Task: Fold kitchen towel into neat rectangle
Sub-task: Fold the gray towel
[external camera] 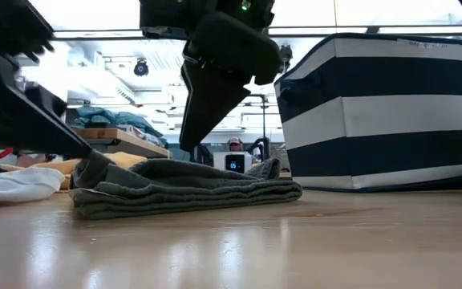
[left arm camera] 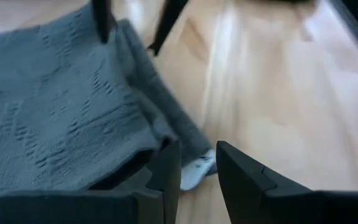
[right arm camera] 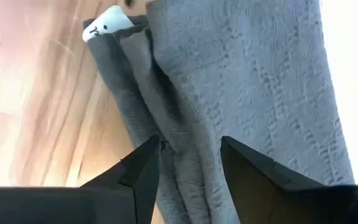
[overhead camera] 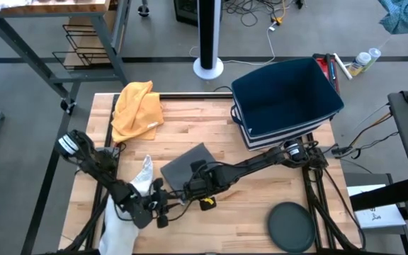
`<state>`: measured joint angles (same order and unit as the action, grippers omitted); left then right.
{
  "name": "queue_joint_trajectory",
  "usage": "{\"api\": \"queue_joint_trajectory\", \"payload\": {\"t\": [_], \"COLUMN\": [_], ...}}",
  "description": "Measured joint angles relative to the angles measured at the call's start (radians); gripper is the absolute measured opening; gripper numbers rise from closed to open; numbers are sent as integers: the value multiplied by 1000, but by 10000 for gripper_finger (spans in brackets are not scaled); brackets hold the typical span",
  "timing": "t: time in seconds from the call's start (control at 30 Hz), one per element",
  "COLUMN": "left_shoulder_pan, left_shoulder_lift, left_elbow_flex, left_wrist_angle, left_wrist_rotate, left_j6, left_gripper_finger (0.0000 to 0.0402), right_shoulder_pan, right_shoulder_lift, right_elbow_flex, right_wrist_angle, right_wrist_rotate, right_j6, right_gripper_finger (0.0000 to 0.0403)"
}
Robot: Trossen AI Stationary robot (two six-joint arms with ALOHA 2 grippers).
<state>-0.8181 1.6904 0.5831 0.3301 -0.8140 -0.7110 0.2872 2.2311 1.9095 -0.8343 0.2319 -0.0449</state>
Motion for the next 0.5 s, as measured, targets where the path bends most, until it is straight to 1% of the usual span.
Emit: {"api": "queue_joint_trajectory", "payload": {"t": [0.07,0.17,0.23,0.33,0.5], "left_shoulder_pan": [2,-1,-1,10,31], "left_shoulder_lift": [14,16,14,14,19], "left_elbow_flex": [-9,-24,-30,-32,-34], "left_wrist_angle": [0,1,0,1,9], "left_wrist_rotate": [-28,-97,-94,-58,-70], "left_j6": [-29,-72,-76,-69,-50], "left_gripper_finger": [95,91,88,82,78], "right_shoulder_pan": [1,3,3,1,-10], "right_shoulder_lift": [0,0,0,2,14], "right_elbow_flex": [0,0,-3,-8,-16], "right_wrist_angle": [-2,-6,-6,-4,15], "right_wrist_rotate": [-2,-5,-5,-3,28], "right_j6": [18,35,46,47,85], "right_gripper_finger": [156,153,152,151,154]}}
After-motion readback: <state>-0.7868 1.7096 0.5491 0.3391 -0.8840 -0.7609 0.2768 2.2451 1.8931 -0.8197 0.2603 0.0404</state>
